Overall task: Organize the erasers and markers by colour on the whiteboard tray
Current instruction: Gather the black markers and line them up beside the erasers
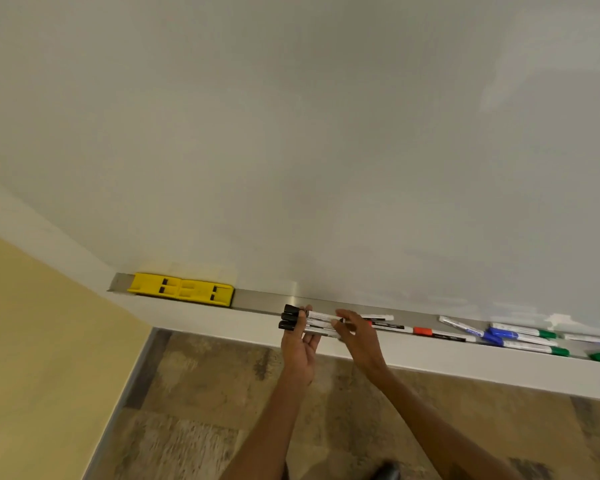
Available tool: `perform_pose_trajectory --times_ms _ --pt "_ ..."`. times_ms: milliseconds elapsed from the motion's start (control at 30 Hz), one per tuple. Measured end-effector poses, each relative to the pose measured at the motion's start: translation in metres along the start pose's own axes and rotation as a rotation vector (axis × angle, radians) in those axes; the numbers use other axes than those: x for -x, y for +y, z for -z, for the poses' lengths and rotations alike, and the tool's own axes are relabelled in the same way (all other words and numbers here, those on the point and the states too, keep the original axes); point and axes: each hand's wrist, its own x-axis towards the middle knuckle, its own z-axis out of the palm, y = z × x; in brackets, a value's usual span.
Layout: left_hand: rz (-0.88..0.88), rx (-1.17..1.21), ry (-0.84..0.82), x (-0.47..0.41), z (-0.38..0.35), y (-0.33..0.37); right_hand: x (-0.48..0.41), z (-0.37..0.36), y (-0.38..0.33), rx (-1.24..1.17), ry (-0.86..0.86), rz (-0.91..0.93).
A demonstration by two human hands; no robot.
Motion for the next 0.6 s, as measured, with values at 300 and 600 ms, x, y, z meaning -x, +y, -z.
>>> perform_pose_trajectory --times_ms 300,600 --pt "0.006 -0.056 0.029 -0.035 0.027 0.044 -0.018 -0.053 -0.022 -0.517 -0.085 -0.25" --pt "0.163 -0.336 0.051 -0.07 0.051 0.1 -0.059 -0.106 -0.033 -0.434 0.012 -0.262"
